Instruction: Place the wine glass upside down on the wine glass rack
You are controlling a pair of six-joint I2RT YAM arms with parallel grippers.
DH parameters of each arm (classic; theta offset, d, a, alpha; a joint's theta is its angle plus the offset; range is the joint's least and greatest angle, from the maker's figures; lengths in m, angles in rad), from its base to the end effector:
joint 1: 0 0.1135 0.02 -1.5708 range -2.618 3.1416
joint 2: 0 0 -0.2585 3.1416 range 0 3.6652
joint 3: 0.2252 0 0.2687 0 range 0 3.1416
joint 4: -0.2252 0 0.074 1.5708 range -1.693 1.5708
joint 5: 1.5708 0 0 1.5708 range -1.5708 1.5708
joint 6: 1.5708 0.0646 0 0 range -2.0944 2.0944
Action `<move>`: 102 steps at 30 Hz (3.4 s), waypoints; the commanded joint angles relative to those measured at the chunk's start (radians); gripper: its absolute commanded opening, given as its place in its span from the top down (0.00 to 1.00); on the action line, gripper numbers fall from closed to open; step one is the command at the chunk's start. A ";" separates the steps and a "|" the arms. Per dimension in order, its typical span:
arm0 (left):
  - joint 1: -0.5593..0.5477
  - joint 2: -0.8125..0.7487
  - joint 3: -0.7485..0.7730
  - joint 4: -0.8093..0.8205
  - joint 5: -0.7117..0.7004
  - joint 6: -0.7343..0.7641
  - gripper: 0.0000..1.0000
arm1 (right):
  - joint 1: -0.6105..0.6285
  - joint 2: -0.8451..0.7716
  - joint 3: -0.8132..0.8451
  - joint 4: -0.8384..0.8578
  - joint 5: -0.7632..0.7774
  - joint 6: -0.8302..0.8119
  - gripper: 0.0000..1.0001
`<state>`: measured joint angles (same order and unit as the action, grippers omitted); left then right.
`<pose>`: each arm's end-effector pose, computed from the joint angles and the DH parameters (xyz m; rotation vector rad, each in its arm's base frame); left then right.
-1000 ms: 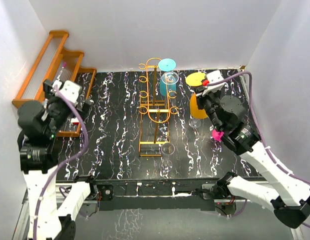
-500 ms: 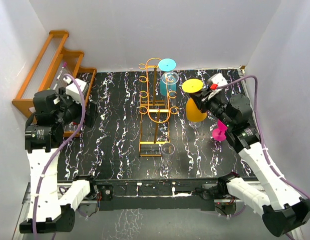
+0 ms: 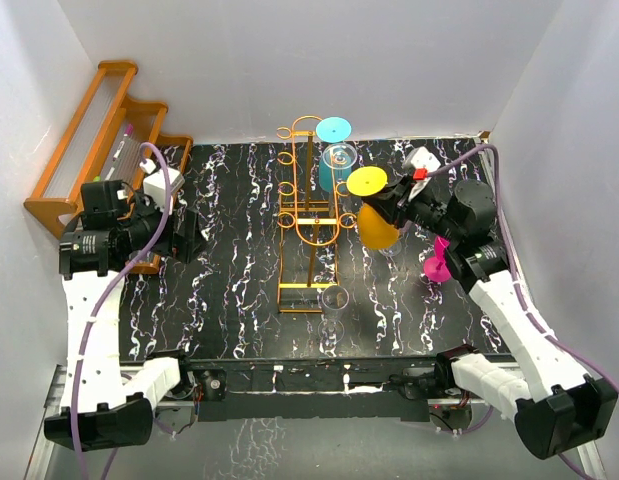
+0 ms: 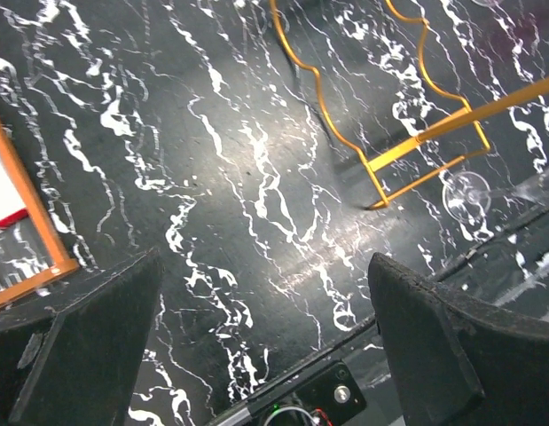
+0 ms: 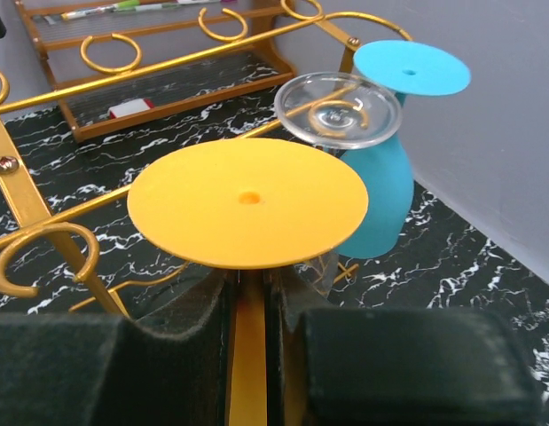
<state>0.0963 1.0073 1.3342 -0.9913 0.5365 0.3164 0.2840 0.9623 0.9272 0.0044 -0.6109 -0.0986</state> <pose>0.2149 -0.0124 0.3931 0.5178 2.0877 -0.3609 0.2420 0.1092 0.3725 -0.7654 1.4417 0.6302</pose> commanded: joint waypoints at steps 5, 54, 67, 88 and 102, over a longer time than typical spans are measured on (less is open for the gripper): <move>0.005 0.040 0.007 -0.098 0.122 0.041 0.03 | -0.003 0.041 -0.016 0.139 -0.121 -0.010 0.92; 0.011 0.030 -0.063 -0.042 0.137 0.004 0.03 | -0.001 0.207 -0.002 0.298 -0.309 0.033 0.78; 0.011 0.025 -0.082 -0.045 0.146 0.001 0.03 | 0.001 0.181 0.005 0.239 -0.201 -0.025 0.61; 0.011 0.003 -0.103 -0.023 0.110 -0.028 0.03 | 0.001 0.074 0.161 -0.445 0.635 0.136 0.62; 0.023 -0.075 -0.158 0.004 0.124 -0.045 0.03 | 0.002 0.329 0.301 -0.603 0.591 0.188 0.73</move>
<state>0.1104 0.9642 1.1904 -0.9928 0.6365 0.2790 0.2852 1.2964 1.1748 -0.5972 -0.0216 0.0605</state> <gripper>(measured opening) 0.970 0.276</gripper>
